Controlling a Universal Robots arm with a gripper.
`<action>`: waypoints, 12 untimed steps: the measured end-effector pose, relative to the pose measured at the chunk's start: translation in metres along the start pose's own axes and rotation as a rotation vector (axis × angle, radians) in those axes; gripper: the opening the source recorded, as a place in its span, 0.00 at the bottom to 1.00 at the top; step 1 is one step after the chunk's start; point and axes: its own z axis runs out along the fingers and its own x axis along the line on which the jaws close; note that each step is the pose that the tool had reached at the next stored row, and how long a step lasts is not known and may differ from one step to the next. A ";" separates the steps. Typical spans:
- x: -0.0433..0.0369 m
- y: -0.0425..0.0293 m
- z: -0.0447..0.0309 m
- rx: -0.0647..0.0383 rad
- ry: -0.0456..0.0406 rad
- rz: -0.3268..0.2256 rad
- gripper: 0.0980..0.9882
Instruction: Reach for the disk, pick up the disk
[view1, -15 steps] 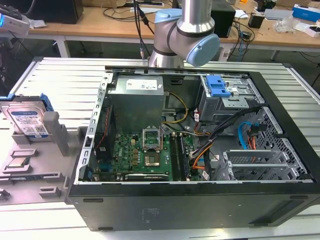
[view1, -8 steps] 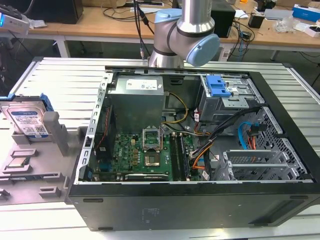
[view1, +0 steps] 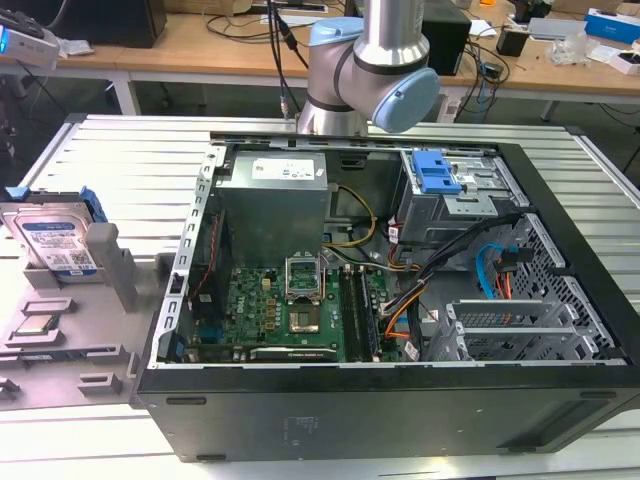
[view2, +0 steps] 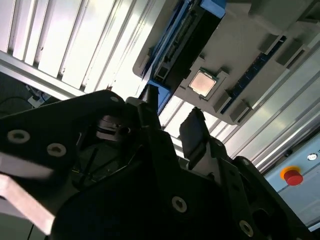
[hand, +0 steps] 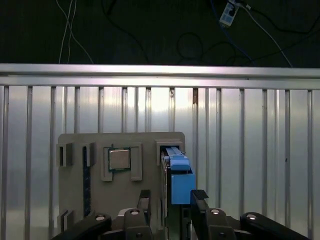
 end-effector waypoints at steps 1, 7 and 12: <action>0.0000 0.0000 0.0000 0.000 0.0000 0.000 0.43; -0.0006 0.0000 0.0006 0.000 -0.0001 0.000 0.50; -0.0063 -0.0005 0.0122 0.000 0.0001 -0.005 0.50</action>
